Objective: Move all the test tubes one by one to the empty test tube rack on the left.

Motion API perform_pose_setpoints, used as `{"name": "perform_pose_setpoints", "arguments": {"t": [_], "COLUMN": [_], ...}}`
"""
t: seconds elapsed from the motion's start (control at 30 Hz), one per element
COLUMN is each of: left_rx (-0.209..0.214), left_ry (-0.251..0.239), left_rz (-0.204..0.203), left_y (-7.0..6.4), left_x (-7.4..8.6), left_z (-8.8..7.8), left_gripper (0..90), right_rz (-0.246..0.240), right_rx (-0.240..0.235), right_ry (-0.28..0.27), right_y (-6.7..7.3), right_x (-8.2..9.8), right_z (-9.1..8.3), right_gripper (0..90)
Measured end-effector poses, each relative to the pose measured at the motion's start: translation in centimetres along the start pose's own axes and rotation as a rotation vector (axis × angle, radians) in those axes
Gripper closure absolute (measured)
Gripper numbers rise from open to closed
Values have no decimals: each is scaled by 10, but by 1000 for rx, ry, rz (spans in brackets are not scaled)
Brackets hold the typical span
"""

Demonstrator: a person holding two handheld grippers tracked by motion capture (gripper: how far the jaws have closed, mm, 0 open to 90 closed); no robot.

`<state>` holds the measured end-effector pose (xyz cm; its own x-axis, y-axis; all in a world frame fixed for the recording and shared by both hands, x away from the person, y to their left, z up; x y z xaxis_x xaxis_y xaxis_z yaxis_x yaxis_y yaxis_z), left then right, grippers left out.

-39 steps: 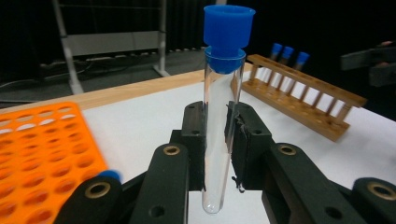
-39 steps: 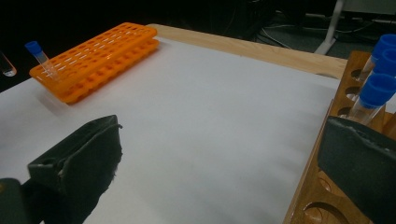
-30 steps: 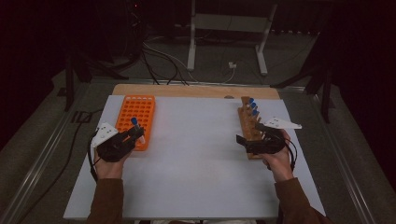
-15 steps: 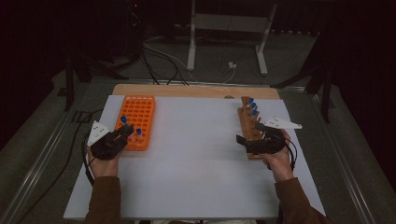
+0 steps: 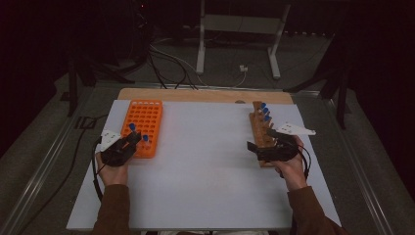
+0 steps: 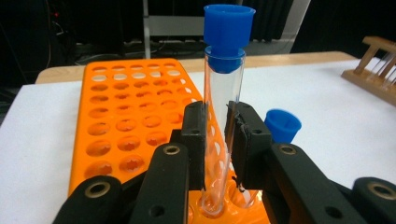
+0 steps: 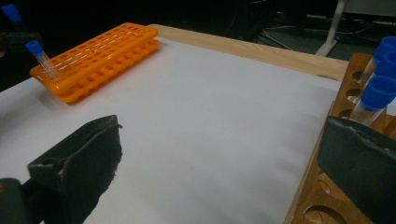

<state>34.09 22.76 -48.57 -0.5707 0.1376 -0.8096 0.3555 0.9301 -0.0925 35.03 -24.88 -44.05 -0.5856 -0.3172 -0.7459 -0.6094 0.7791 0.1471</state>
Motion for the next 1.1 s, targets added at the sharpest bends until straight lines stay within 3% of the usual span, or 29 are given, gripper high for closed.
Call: {"name": "perform_pose_setpoints", "arguments": {"t": [0.27,0.43,0.63,1.03,1.1], "left_rx": [15,3,-7,-32,-28], "left_ry": [87,130,176,187,187], "left_rz": [-7,39,64,93,84], "left_y": [4,0,1,-4,-4], "left_x": [10,11,16,17,17], "left_z": [13,17,20,18,17], "left_gripper": [776,776,781,777,775], "right_rz": [-3,-4,-3,-3,-3], "right_rx": [-3,-2,-2,-4,-4], "right_ry": [-1,0,0,-1,0], "right_y": [1,1,1,1,1], "right_x": [0,0,0,1,1], "right_z": [0,0,0,-1,-1], "right_gripper": [0,0,0,0,0]}}
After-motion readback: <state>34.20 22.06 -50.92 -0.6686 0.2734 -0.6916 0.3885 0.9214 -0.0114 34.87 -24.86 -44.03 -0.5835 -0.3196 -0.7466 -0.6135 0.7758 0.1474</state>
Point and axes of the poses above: each handheld gripper's, and its own axes: z roughly forward along the jaws, x roughly out of its underside, y roughly to its left, the point moved 2 cm from there along z, roughly forward along the jaws, and after that the axes turned 14 degrees about y, right-handed, at the moved point
